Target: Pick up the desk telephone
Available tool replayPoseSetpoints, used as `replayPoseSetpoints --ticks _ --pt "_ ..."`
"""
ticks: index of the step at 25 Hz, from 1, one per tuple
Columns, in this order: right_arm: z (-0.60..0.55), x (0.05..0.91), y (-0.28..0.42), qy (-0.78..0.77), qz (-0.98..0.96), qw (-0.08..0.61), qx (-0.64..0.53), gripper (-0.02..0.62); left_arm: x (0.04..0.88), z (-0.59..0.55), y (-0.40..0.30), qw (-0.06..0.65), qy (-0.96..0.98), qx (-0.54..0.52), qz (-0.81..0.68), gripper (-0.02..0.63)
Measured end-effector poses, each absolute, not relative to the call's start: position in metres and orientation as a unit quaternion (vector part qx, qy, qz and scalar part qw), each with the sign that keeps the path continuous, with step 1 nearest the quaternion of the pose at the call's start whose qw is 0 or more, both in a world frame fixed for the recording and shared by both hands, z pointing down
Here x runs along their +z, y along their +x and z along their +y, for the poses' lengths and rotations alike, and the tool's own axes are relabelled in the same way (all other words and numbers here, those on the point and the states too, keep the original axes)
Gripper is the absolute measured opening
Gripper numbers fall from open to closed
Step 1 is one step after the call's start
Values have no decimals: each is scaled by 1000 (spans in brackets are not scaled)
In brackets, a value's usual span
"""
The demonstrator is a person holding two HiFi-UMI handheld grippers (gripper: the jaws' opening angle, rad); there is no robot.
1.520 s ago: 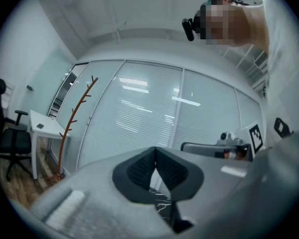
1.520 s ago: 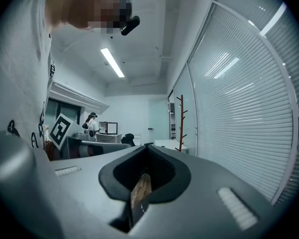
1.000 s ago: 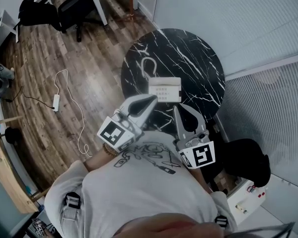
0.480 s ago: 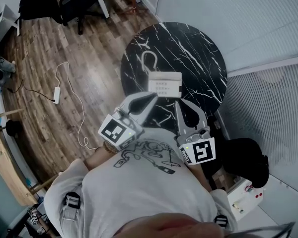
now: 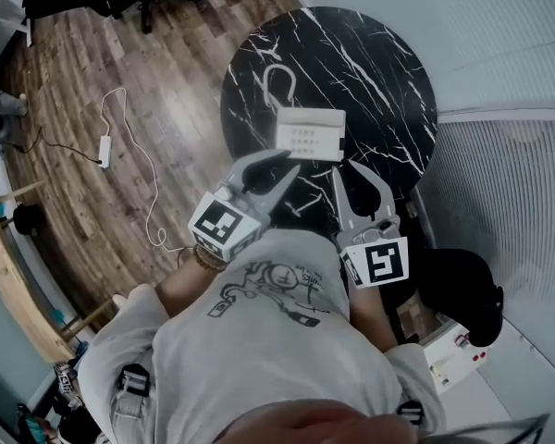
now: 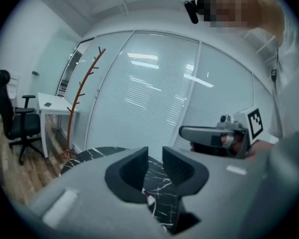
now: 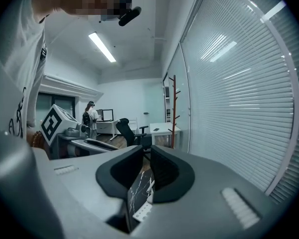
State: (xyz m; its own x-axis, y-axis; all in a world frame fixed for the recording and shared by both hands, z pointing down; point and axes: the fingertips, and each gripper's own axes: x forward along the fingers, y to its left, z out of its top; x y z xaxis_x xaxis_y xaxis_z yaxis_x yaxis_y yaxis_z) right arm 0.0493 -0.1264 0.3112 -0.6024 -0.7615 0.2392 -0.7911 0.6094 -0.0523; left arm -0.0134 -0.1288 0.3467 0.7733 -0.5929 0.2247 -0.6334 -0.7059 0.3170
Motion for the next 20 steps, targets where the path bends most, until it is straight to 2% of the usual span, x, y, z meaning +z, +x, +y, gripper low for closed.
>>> replayPoseSetpoints --ticks 4,7,11,20 --pt "-140 346 64 437 -887 116 95 65 385 -141 -8 217 912 74 -339 106" --pt "-150 375 71 432 -886 128 110 96 415 -154 -9 237 902 86 -351 158" --pt "-157 420 76 422 -884 148 137 122 458 -162 -7 245 897 103 -352 172" --pt "-176 523 92 415 -873 178 184 216 568 -180 -7 297 871 144 -365 246"
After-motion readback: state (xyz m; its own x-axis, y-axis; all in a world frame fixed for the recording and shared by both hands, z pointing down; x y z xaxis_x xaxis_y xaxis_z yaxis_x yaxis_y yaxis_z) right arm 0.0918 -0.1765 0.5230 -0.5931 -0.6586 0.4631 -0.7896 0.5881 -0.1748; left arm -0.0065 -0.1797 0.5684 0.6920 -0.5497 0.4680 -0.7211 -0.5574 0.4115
